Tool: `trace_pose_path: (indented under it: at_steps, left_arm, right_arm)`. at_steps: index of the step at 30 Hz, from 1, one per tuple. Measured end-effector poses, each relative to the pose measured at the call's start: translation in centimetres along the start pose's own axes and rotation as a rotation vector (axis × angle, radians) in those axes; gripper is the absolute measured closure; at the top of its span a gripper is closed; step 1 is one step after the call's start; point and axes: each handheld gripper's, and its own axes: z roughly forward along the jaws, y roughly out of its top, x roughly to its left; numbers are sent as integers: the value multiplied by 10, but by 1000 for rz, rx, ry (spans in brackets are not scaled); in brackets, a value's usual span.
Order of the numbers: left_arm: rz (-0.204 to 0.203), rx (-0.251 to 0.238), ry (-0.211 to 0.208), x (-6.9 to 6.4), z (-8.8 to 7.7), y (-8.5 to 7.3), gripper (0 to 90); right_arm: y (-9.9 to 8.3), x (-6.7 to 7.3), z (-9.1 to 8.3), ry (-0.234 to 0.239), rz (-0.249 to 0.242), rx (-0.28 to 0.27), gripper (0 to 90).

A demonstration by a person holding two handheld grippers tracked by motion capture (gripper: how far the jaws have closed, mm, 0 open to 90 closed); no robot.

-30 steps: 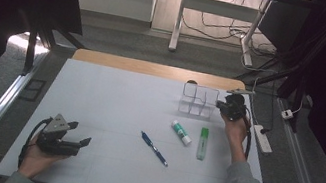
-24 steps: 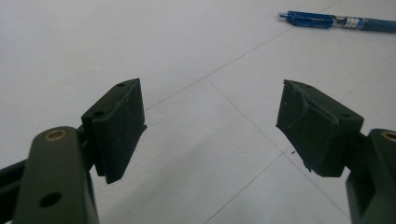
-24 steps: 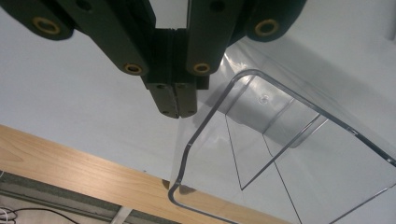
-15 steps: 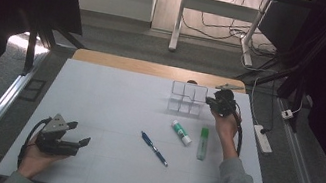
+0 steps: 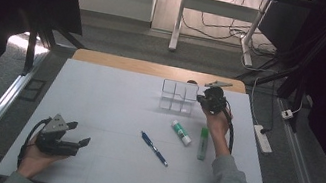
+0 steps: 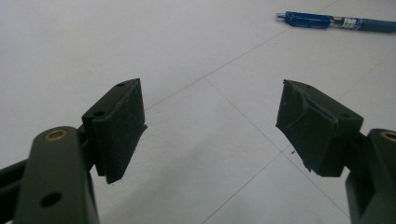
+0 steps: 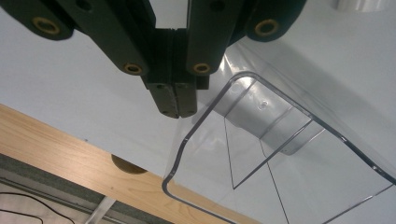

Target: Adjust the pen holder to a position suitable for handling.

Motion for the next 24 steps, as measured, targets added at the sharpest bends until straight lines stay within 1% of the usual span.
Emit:
trace_pose_path:
  at_steps: [3, 4, 9, 24]
  left_arm:
    - [1, 1, 0, 0, 0, 0, 234]
    - [1, 1, 0, 0, 0, 0, 234]
    - [2, 3, -1, 0, 0, 0, 234]
    - [7, 4, -6, -1, 1, 0, 234]
  right_arm:
    - [2, 3, 1, 3, -5, 2, 892]
    - [3, 5, 2, 4, -13, 7, 892]
    - [5, 10, 4, 10, -18, 4, 893]
    - [13, 31, 16, 30, -54, 17, 892]
